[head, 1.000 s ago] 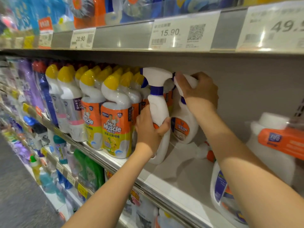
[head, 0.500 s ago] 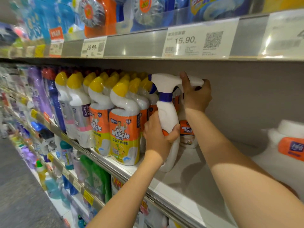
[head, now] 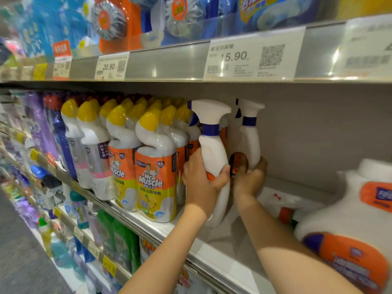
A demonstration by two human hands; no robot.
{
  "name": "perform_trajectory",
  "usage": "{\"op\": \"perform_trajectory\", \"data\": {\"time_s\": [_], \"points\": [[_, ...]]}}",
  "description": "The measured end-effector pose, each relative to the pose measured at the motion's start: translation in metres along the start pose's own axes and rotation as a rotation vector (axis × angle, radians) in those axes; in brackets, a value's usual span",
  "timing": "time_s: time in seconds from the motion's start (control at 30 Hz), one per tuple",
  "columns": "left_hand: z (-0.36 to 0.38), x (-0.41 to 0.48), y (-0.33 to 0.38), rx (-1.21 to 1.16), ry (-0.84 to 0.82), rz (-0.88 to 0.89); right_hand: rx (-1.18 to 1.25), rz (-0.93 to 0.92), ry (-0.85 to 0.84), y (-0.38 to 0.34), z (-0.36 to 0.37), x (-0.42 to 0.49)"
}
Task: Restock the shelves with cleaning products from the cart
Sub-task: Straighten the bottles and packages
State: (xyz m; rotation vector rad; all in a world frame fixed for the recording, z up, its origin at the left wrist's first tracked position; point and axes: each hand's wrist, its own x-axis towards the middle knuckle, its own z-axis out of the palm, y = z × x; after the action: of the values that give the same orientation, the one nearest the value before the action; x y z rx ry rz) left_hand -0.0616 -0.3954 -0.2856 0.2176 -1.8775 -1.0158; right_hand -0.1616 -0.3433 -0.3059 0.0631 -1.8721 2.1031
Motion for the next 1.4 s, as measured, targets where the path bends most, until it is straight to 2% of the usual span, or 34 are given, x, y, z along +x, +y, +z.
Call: {"op": "perform_trajectory", "data": {"time_s": [0.2, 0.6, 0.73, 0.83, 1.03, 1.1, 1.17, 1.27, 1.4], "points": [[0.004, 0.004, -0.002, -0.044, -0.037, -0.004, 0.021, -0.082, -0.022, 0.019, -0.003, -0.006], [0.012, 0.010, -0.007, -0.060, -0.065, -0.029, -0.109, -0.170, -0.081, 0.029, -0.002, -0.004], [0.011, 0.009, -0.008, -0.084, -0.062, -0.028, 0.121, -0.055, -0.102, 0.021, 0.007, 0.011], [0.011, 0.009, -0.011, -0.095, -0.057, -0.015, 0.151, 0.025, -0.115, 0.021, 0.015, 0.027], [0.013, 0.009, -0.016, -0.111, -0.070, -0.008, -0.106, -0.012, -0.135, 0.029, 0.025, 0.055], [0.014, 0.009, -0.017, -0.121, -0.066, -0.012, -0.284, -0.076, -0.172, 0.038, 0.027, 0.064], [0.014, 0.009, -0.020, -0.124, -0.056, -0.012, -0.426, -0.100, -0.134, 0.039, 0.030, 0.073], [0.014, 0.009, -0.022, -0.138, -0.054, -0.003, -0.455, -0.067, -0.056, 0.039, 0.037, 0.084], [0.016, 0.011, -0.023, -0.132, -0.063, -0.001, -0.428, -0.068, -0.066, 0.043, 0.040, 0.094]]}}
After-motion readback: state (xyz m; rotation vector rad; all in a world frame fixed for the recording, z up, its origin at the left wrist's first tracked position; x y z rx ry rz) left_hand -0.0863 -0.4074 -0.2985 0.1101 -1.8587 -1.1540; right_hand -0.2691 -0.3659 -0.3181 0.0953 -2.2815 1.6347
